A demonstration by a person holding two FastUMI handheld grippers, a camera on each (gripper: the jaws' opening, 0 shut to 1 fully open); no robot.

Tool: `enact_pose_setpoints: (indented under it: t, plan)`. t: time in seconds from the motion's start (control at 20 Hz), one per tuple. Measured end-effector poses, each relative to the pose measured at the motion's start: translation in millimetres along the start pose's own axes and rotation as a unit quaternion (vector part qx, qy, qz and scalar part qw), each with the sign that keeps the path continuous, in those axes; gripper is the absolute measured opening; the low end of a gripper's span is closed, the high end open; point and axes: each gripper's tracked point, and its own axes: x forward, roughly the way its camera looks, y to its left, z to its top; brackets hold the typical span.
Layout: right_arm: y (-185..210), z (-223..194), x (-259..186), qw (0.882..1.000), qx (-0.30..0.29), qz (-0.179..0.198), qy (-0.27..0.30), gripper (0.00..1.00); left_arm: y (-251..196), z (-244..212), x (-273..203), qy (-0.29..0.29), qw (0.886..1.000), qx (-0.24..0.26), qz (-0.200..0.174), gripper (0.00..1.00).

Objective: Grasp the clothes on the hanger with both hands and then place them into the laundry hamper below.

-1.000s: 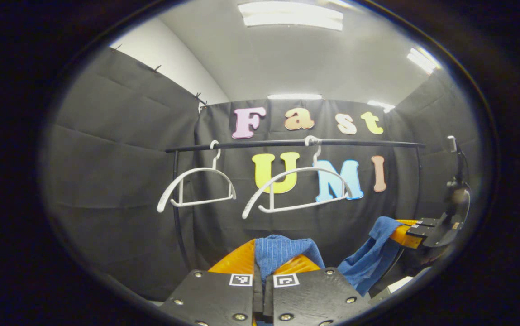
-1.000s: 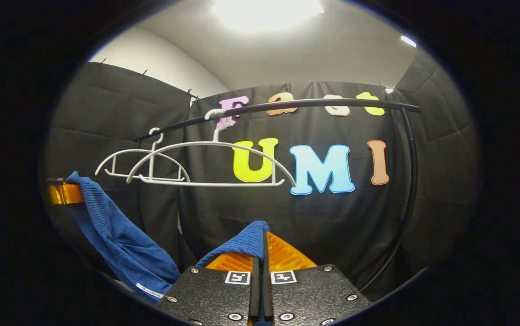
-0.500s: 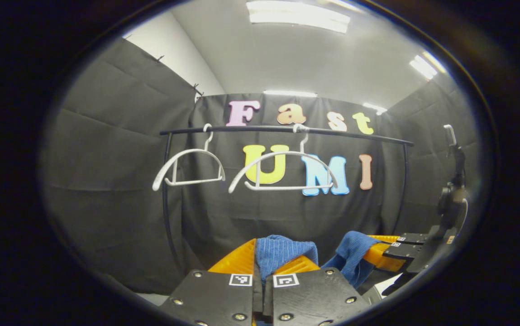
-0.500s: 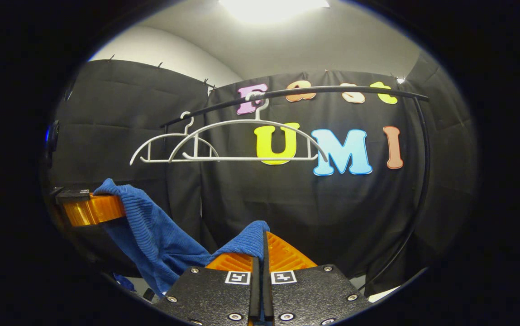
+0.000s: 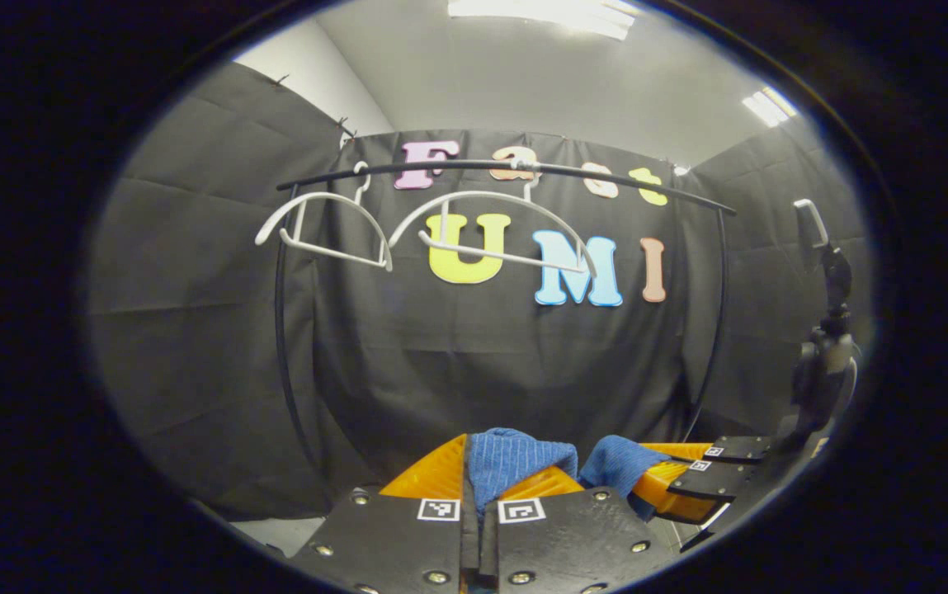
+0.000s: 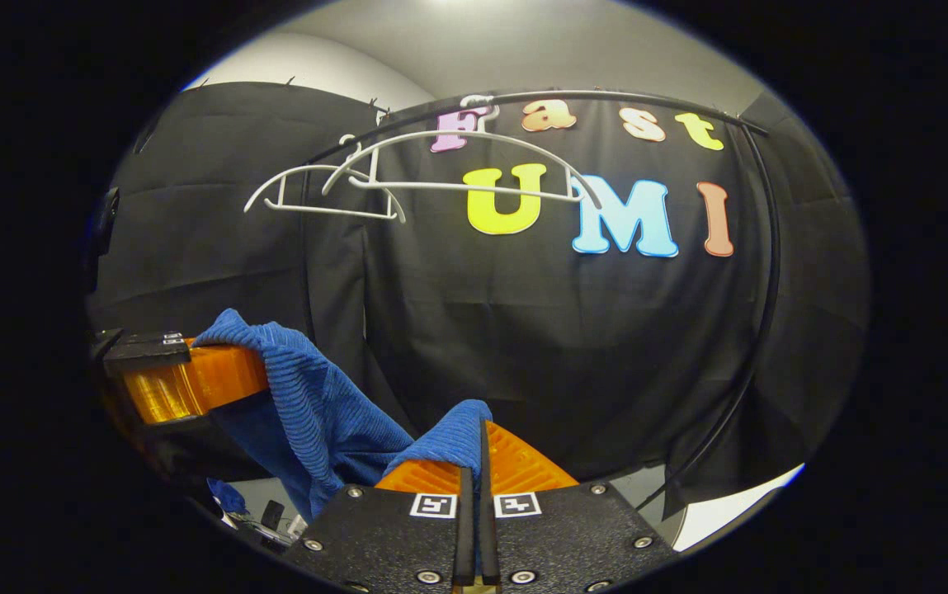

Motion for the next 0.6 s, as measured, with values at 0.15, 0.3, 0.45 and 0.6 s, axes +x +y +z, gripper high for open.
enact_pose_setpoints:
  t: [0.15,0.3,0.45,0.6]
  plan:
    - [-5,-25,4,1.0,-0.001,-0.005,0.029,0.02,2,-25,4,0.027,1.0,-0.001,0.003,0.02]
    - [-11,-57,10,0.998,-0.004,-0.009,0.063,0.02,2,-57,13,0.058,0.998,0.003,0.006,0.02]
    - [-15,-88,16,0.995,-0.003,-0.01,0.098,0.02,6,-88,19,0.088,0.996,0.012,0.008,0.0]
    - [-13,-121,13,0.991,-0.004,-0.009,0.135,0.03,13,-132,20,0.124,0.992,0.022,0.012,0.02]
